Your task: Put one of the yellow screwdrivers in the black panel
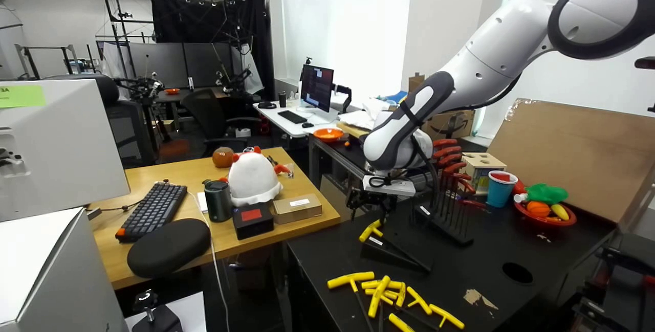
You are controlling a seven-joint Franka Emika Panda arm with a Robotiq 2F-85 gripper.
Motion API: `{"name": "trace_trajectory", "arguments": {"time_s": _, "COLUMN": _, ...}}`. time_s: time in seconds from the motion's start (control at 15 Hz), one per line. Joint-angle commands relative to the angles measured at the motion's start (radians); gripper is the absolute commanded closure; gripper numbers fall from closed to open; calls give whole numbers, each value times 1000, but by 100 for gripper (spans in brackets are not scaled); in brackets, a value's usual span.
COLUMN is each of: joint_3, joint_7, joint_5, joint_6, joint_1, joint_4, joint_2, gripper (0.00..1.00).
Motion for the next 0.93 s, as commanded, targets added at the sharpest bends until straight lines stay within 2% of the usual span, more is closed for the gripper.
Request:
{"name": "trace_trajectory", "arguments": {"time_s": 0.0, "joint_3": -27, "joint_7": 121, "joint_5": 74, "joint_6": 104, "joint_1": 16, "joint_4": -88, "joint_2": -46, "gripper": 0}}
{"name": "trace_trajectory", "arguments": {"time_s": 0.27, "joint_3": -84, "joint_7": 286, "joint_5": 129, "joint_6": 159, "joint_1": 48, "joint_4": -127, "joint_2": -50, "gripper": 0}}
{"name": "trace_trajectory", "arguments": {"time_s": 0.53, "joint_3": -140, "joint_7": 503, "joint_5": 140, "joint_6": 147, "joint_1": 100, "joint_4": -144, "joint_2": -50, "gripper": 0}}
{"name": "trace_trajectory", "arguments": {"time_s": 0.87, "joint_3": -150, "joint_7": 682, "joint_5": 113, "joint_6": 115, "joint_1": 134, "joint_4": -148, "joint_2": -51, "gripper": 0}}
